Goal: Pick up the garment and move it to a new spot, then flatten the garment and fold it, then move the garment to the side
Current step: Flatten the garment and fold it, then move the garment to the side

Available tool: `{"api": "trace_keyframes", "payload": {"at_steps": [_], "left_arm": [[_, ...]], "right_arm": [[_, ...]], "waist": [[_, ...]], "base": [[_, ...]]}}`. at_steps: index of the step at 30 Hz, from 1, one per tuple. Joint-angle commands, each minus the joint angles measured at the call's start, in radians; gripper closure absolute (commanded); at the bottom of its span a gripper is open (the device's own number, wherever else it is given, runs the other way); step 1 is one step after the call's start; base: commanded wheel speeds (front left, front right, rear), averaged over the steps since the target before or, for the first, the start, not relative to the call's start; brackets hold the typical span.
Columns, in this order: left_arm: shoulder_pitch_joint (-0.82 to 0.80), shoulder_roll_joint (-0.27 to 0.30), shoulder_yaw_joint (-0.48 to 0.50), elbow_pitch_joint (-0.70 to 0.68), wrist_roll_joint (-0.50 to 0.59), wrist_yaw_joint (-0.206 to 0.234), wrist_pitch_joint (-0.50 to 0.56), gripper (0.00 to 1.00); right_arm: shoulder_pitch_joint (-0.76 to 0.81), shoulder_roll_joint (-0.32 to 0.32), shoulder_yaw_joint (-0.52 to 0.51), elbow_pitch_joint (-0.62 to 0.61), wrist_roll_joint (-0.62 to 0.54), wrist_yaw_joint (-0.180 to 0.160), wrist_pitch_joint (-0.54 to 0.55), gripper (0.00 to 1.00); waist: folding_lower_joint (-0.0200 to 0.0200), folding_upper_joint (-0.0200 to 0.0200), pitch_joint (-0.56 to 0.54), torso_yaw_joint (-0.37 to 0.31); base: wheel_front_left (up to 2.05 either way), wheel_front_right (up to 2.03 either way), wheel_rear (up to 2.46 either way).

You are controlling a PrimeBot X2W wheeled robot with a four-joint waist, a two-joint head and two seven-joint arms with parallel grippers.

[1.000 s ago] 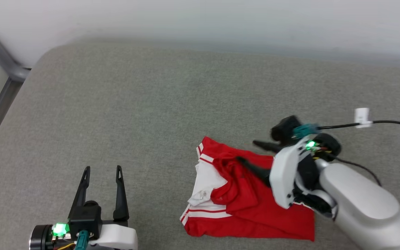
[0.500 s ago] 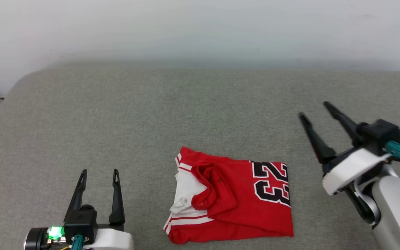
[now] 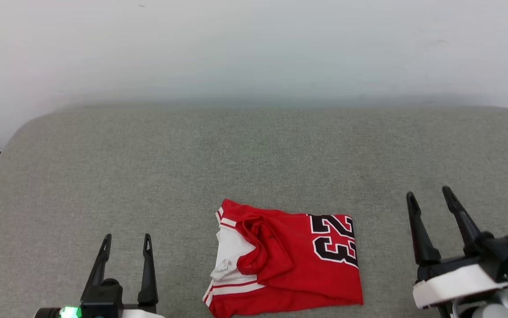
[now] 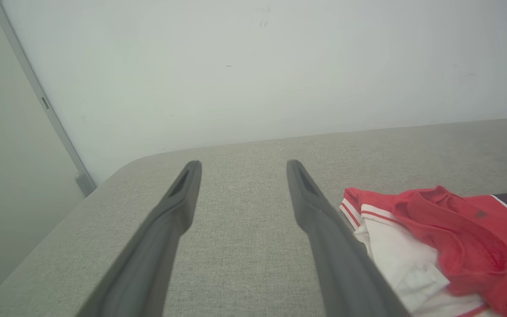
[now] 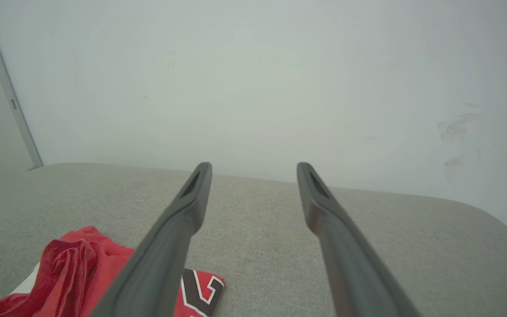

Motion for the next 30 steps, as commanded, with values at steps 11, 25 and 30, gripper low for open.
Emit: {"api": "trace_keyframes", "payload": {"at_steps": [11,25,30], "left_arm": [[0.036,0.006,-0.023,-0.001,0.003,-0.022,-0.002,0.00],[0.050,0.013,-0.030,0.019,0.000,-0.028,-0.002,0.00],[0.042,0.015,-0.032,0.022,0.002,-0.026,-0.002,0.00]], "right_arm": [[0.161,0.058,-0.069,-0.121,-0.042,-0.001,-0.008,0.00],[0.211,0.067,-0.070,-0.116,-0.062,-0.001,-0.008,0.00],[0.189,0.067,-0.076,-0.112,-0.072,-0.001,-0.008,0.00]], "waist": [[0.0001,0.0000,-0.023,0.012],[0.0001,0.0000,-0.034,0.016],[0.0001,0.0000,-0.033,0.018]], "base": [[0.00,0.00,0.00],[0.00,0.00,0.00],[0.00,0.00,0.00]]}}
